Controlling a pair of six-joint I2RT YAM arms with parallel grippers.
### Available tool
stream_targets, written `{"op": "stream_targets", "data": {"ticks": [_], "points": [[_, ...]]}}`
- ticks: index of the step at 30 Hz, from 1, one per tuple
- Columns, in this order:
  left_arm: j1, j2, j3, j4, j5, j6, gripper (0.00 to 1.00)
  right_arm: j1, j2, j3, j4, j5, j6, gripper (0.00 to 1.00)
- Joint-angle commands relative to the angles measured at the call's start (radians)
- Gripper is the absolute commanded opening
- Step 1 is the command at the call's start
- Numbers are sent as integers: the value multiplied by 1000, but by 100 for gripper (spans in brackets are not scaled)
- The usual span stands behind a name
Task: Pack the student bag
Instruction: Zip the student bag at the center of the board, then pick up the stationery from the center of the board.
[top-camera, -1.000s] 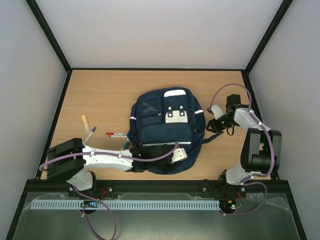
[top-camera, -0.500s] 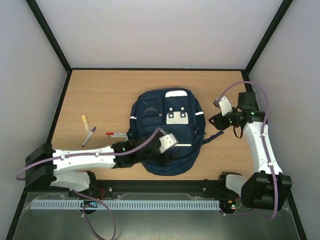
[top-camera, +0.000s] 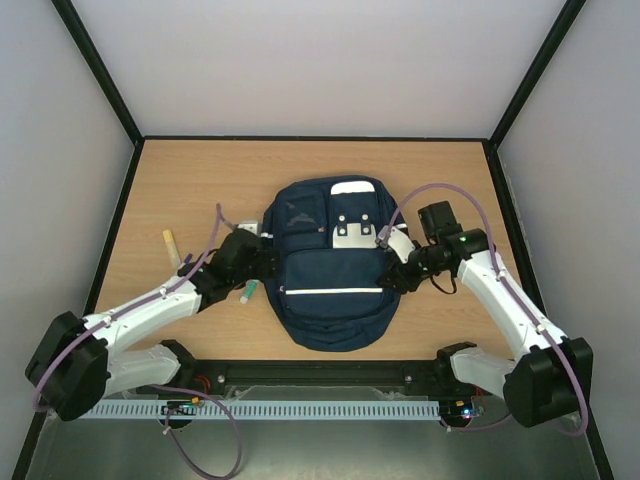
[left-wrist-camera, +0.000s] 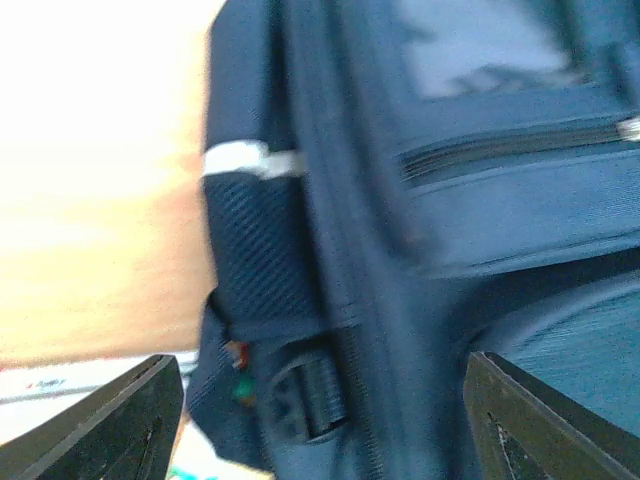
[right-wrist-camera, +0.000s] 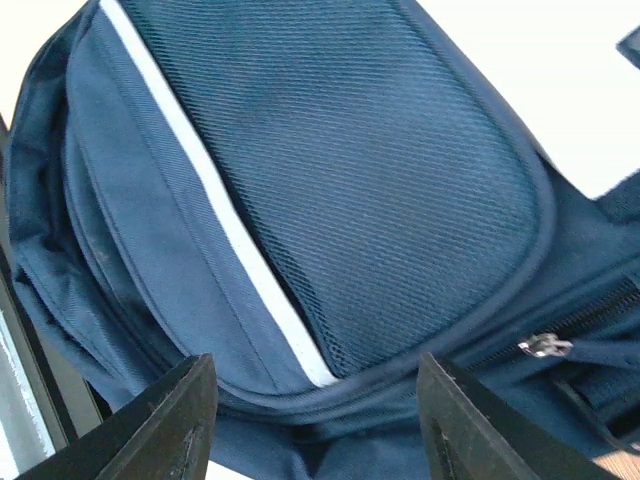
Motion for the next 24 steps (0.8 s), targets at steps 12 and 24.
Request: {"op": "stream_targets", "data": {"ticks": [12,24], "points": [[128,274,-22,285,216,-97,83,71,115,8,100,-84,117,56],[10,643,300,375,257,-59,79,72,22,-99,200,34,199,57]]}}
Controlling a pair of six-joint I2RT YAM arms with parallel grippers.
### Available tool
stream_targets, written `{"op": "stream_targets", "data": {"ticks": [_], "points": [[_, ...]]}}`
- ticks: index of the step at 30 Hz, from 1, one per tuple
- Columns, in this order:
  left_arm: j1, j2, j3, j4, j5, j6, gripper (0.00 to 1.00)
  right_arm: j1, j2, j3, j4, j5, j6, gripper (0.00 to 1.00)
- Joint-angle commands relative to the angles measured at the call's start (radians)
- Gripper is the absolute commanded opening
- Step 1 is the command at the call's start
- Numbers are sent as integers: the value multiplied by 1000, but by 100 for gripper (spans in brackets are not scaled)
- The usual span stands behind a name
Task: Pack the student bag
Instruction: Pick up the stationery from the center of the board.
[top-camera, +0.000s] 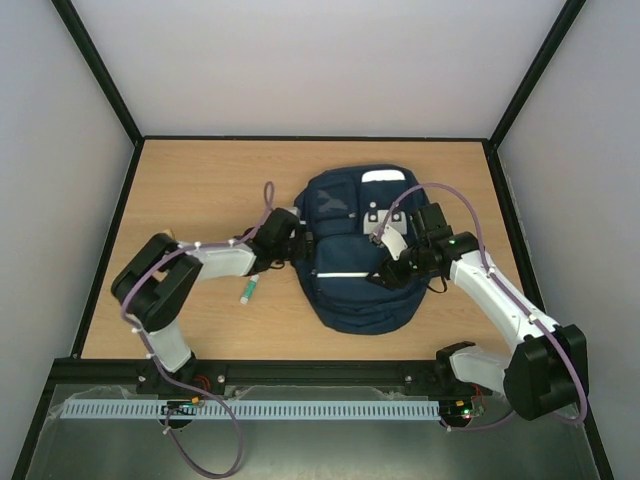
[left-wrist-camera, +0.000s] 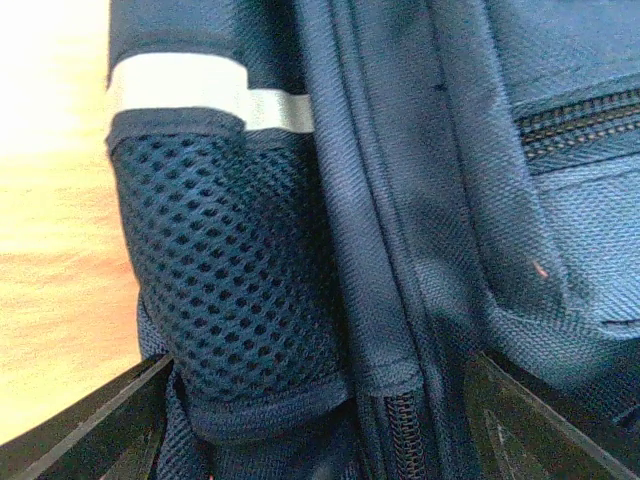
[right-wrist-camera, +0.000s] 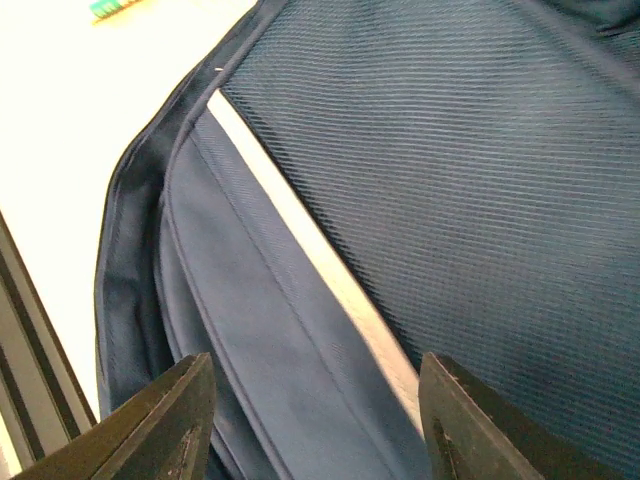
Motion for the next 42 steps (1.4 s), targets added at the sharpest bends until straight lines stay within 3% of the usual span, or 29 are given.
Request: {"op": "stream_targets", "data": {"ticks": [1,6,9,15,21,23,27,31,36,42], "points": [[-57,119,151,57,26,55,79,5,-32,-68,49,45,56,57],[-32,256,375,-71,-36,201,80,4,-68,-132,110,71,64,58],[-18,232,414,-117,-76,232,80,4,-81,-133,119,88,73,58],[-25,23,336,-215,-220,233,85,5,-112,-142,125,70,68,58],[-26,-225,141,-293,-346,225,89,5,-122,-140,126,74,65,59],[2,-288,71,-334,-404,186,99,4,-134,-140,127,76,64,59],[123,-383,-62,-355,-272,135,99,6,-154,-143,129,76,60,59],[138,-423,-82,-457,-166,155,99,5,-161,-143,125,70,57,59],[119,-478,-77,-639,-159,123,81,4,-166,-143,124,71,55,59],[120,-452,-90,-785,-127,113,69,6,-166,-145,121,67,50,59]]}}
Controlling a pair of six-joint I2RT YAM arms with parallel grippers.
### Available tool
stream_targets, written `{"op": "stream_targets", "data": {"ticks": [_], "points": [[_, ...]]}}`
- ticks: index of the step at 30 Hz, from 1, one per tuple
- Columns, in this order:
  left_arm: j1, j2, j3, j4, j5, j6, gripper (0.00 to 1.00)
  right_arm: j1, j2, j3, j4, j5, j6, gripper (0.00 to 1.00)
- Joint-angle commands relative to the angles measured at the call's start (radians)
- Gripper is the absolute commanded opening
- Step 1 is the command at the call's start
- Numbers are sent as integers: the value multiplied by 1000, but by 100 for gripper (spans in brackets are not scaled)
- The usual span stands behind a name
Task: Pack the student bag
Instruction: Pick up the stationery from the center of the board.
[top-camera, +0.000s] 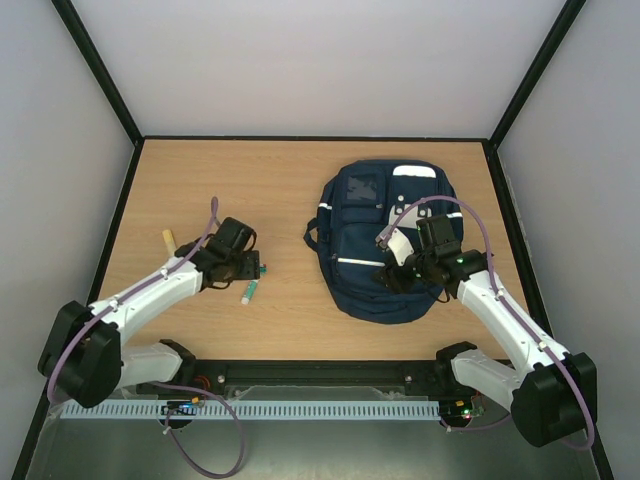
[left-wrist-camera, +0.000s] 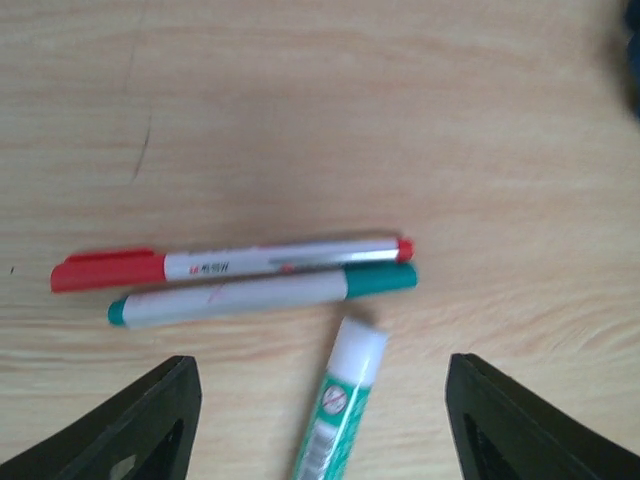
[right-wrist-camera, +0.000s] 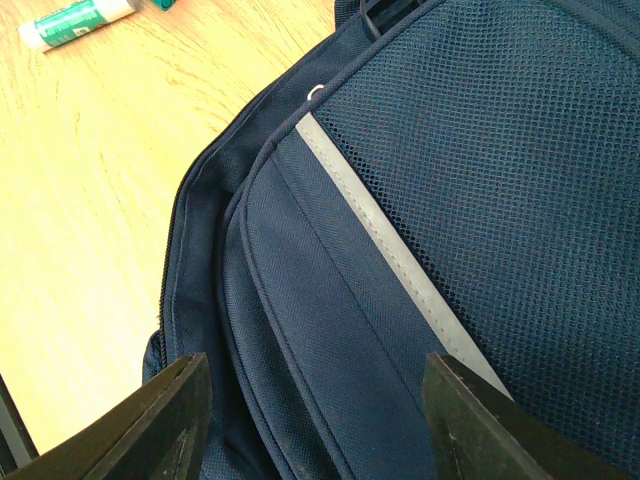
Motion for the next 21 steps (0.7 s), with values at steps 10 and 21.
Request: {"op": "stream_targets", "data": {"ticks": [10,21], "points": [[-44,140,28,-191,109,33,60,4,-12,-20,-7,-1,-7,59],[-87,215,37,-189,74,22,45,4,2,-20,-9,-1,-7,59]]}}
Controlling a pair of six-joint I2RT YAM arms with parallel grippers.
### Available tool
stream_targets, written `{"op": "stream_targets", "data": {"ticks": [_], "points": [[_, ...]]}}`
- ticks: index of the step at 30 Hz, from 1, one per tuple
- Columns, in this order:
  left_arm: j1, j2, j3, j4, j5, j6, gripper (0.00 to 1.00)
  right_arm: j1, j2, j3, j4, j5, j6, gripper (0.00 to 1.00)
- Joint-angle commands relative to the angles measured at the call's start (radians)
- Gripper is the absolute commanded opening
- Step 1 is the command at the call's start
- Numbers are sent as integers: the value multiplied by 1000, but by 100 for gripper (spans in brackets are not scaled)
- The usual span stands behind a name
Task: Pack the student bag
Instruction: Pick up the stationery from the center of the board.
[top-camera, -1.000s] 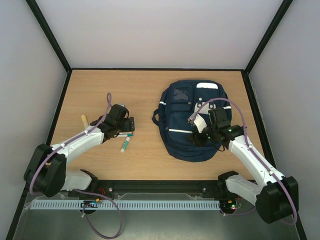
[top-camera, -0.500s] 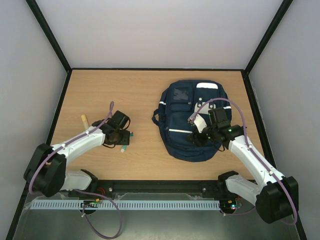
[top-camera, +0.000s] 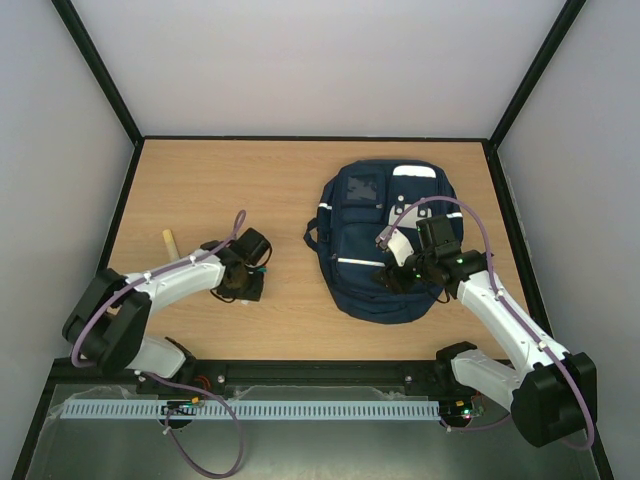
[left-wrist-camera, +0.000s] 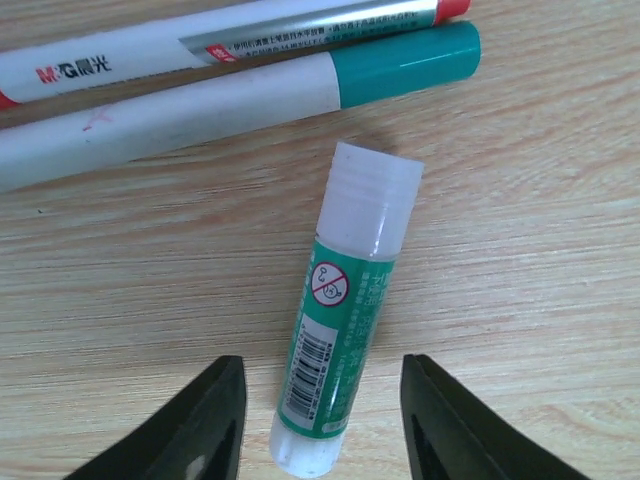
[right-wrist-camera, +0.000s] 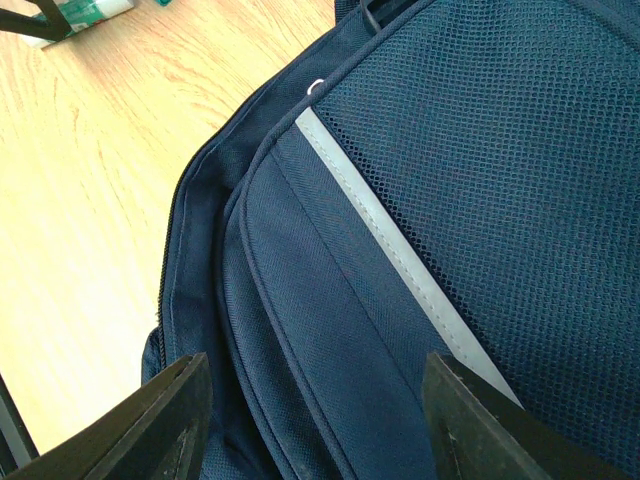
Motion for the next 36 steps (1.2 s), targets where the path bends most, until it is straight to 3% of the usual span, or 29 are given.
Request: {"op": "stream_targets", "data": {"ticks": [1,12,28,36], "points": [[-15,31,27,-23,-10,3,43,4,1,-15,-9,-2,-7,59],[-27,89,39,-3,-20,7,26,5,-9,-18,-8,-1,-8,59],[-69,2,70,-57,-2,-13,10,4,2,-15,-10,-3,-5,59],[-155,-41,99,-31,17,-15,3,5,-5,-16,-8,9,-4,58]]}}
